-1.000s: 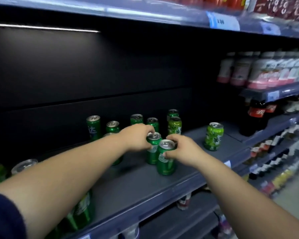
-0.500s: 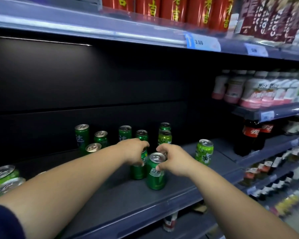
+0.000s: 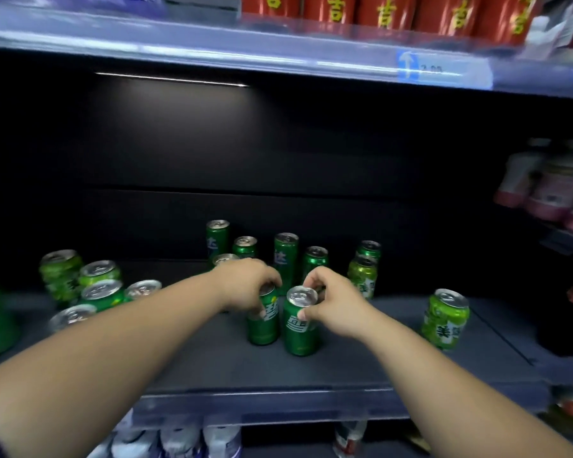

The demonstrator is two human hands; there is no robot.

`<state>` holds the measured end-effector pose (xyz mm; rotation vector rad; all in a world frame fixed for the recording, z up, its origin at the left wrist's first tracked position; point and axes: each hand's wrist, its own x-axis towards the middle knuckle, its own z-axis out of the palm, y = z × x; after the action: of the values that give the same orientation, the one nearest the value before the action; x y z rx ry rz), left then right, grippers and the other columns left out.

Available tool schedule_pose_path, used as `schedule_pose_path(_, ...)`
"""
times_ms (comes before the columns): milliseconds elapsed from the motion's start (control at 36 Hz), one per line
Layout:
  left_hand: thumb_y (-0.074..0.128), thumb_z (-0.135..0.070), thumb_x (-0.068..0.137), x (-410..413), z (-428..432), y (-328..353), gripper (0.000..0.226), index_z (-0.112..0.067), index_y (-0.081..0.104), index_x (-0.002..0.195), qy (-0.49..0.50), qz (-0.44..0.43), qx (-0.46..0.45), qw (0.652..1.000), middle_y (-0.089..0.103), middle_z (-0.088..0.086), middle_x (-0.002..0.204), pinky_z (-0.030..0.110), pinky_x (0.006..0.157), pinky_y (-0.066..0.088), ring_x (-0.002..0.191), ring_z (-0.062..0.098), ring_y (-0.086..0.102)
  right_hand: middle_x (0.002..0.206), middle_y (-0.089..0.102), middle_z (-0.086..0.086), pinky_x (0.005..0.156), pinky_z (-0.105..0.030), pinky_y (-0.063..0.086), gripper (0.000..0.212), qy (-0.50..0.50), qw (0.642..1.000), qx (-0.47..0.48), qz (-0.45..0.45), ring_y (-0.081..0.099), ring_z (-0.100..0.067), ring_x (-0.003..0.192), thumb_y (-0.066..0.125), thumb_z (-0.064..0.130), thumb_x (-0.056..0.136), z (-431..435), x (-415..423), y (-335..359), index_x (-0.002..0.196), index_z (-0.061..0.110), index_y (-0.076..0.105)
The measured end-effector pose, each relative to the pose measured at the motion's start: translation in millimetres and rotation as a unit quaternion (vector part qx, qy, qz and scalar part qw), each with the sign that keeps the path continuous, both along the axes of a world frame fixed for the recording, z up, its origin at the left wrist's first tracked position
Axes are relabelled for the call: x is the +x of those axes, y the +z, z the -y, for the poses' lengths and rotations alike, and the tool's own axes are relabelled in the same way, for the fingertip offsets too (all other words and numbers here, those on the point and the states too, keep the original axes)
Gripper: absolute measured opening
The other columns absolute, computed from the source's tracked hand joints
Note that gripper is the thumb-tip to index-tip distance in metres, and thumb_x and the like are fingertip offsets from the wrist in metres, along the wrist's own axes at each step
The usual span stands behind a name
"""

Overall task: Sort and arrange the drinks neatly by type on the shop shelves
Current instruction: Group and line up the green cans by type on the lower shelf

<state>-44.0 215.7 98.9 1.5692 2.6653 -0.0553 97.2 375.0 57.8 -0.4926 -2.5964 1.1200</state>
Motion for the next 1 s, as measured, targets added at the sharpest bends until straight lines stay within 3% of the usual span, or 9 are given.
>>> schedule_pose_path(111, 0.084, -0.037, 0.070, -6, 35, 3, 0.073, -0.038, 0.053, 0.135, 0.033, -0.001, -0.009, 0.999, 0.060, -0.010, 0.129, 0.034, 0.090, 0.052, 0.116, 0.016, 0.058, 0.091, 0.069, 0.000, 0.077, -0.045, 0.057, 0.044, 0.033, 0.999, -0.021, -0.009, 0.061, -0.015, 0.077, 0.090, 0.014, 0.063, 24, -26, -5, 0.090, 0.025, 0.056)
schedule_pose_path(361, 0.087, -0.036, 0.066, -28, 105, 7, 0.079, -0.041, 0.052, 0.136, 0.077, -0.006, -0.007, 0.997, 0.061, -0.010, 0.132, 0.035, 0.095, 0.050, 0.118, 0.016, 0.059, 0.094, 0.069, 0.002, 0.082, -0.051, 0.059, 0.048, 0.093, 0.994, -0.051, -0.009, 0.065, -0.017, 0.082, 0.085, 0.027, 0.052, 79, -77, -9, 0.089, 0.032, 0.055)
schedule_pose_path(472, 0.086, -0.038, 0.067, -37, 123, 4, 0.079, -0.040, 0.049, 0.138, 0.062, -0.020, 0.008, 0.998, 0.059, -0.011, 0.134, 0.034, 0.097, 0.046, 0.121, 0.016, 0.057, 0.095, 0.070, 0.000, 0.081, -0.052, 0.060, 0.046, 0.092, 0.995, -0.045, -0.006, 0.070, -0.029, 0.092, 0.084, 0.025, 0.054, 91, -89, -8, 0.087, 0.038, 0.056)
schedule_pose_path(556, 0.083, -0.046, 0.068, -45, 129, 3, 0.077, -0.039, 0.050, 0.136, 0.050, -0.029, 0.020, 0.998, 0.059, -0.013, 0.133, 0.039, 0.099, 0.042, 0.122, 0.015, 0.056, 0.101, 0.070, 0.001, 0.084, -0.052, 0.059, 0.047, 0.095, 0.994, -0.044, 0.008, 0.070, -0.026, 0.095, 0.086, 0.021, 0.058, 93, -93, -6, 0.094, 0.034, 0.058)
schedule_pose_path(667, 0.080, -0.053, 0.070, -53, 132, 4, 0.072, -0.037, 0.053, 0.135, 0.042, 0.024, 0.035, 0.998, 0.061, -0.012, 0.132, 0.038, 0.100, 0.043, 0.120, 0.016, 0.057, 0.106, 0.071, 0.004, 0.088, -0.049, 0.059, 0.059, 0.094, 0.994, -0.045, 0.019, 0.070, -0.018, 0.098, 0.079, 0.042, 0.045, 93, -93, -8, 0.102, 0.033, 0.062)
schedule_pose_path(806, 0.083, -0.045, 0.072, -58, 132, 2, 0.063, -0.035, 0.059, 0.129, 0.026, 0.060, 0.056, 0.996, 0.065, -0.009, 0.122, 0.034, 0.093, 0.049, 0.110, 0.017, 0.060, 0.108, 0.070, 0.006, 0.089, -0.046, 0.059, 0.061, 0.075, 0.996, -0.053, 0.020, 0.070, -0.017, 0.096, 0.080, 0.050, 0.045, 95, -87, -12, 0.103, 0.040, 0.064)
schedule_pose_path(1000, 0.090, -0.041, 0.064, -64, 136, 7, 0.064, -0.032, 0.064, 0.122, -0.006, 0.108, 0.055, 0.993, 0.066, -0.011, 0.117, 0.027, 0.085, 0.049, 0.098, 0.010, 0.061, 0.102, 0.073, -0.002, 0.093, -0.054, 0.056, 0.050, 0.098, 0.992, -0.072, 0.030, 0.072, -0.029, 0.099, 0.090, 0.038, 0.048, 104, -66, -3, 0.092, 0.038, 0.066)
